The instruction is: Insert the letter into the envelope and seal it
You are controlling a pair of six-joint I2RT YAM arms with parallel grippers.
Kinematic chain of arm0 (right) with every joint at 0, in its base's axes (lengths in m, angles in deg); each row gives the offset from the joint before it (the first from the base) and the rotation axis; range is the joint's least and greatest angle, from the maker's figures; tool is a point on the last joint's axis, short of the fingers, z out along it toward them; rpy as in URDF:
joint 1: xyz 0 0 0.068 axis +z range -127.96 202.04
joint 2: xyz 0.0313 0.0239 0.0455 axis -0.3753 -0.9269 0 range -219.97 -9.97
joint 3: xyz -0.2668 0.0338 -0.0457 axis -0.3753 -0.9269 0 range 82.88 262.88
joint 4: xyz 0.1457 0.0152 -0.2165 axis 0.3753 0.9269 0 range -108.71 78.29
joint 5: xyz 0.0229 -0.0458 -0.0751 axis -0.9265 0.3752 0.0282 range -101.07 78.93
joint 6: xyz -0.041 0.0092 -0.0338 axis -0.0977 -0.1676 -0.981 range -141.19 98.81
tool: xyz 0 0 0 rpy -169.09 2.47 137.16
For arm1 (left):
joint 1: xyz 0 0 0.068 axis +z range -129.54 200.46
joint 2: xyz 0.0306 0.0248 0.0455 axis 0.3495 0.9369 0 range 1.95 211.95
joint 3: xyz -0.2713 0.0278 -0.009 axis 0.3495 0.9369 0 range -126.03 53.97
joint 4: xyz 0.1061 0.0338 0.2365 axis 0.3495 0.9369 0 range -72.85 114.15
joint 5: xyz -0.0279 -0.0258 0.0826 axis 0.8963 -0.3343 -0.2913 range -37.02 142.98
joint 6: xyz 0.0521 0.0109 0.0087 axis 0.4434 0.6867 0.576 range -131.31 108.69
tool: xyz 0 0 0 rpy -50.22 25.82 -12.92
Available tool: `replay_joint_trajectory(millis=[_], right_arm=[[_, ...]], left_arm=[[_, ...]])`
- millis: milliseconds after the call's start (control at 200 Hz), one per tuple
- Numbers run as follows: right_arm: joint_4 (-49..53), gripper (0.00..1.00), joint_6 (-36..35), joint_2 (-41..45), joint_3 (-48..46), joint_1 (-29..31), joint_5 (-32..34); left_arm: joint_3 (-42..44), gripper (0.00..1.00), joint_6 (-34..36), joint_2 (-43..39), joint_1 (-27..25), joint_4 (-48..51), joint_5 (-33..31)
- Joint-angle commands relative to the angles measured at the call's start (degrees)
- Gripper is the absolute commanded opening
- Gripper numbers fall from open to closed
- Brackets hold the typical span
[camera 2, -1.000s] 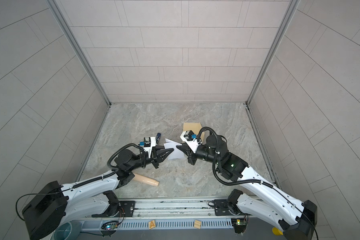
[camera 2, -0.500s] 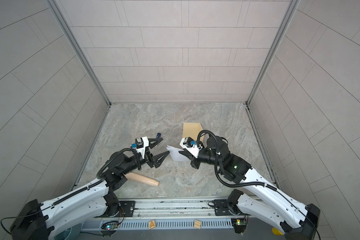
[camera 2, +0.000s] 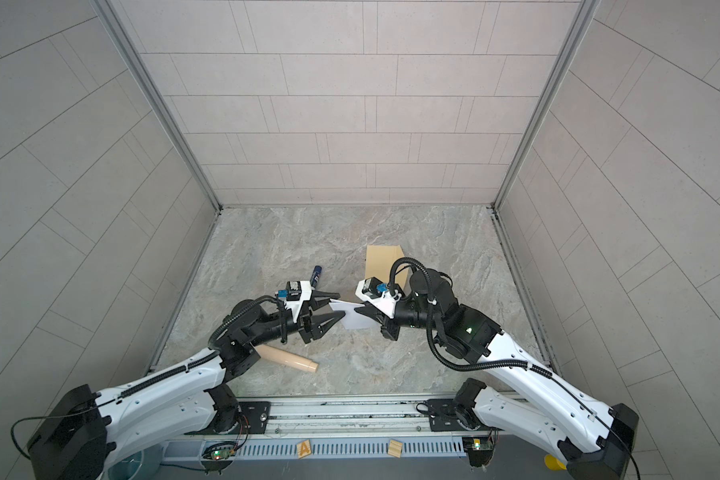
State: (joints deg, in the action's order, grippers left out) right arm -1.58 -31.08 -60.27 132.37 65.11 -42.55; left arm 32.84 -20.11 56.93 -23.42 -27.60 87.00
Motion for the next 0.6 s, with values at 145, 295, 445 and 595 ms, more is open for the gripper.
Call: replay_joint_trajectory(millis=[145,295,445,595], right_arm=[[0.2,0.00,-0.8,-0.5,1.8,0.0,0.1],[-0.2,0.00,-0.3,-0.6,1.7,-0.1,1.1],[-2.1,0.26,1.1,-0.2,1.2,-0.1,4.7],[-9.2,0.47,6.8,0.3,-1.7,-0.1,14.7]], left_arm=[[-2.1,0.15,-0.3,0.4,0.0,-3.2,3.3],[-2.3,0.00,-1.1,0.7,0.0,-3.8,2.3],[-1.8,0.00,-6.2,1.9,0.0,-9.1,-4.2],[-1.1,0.00,-13.7,2.0,0.0,-12.3,-17.6]])
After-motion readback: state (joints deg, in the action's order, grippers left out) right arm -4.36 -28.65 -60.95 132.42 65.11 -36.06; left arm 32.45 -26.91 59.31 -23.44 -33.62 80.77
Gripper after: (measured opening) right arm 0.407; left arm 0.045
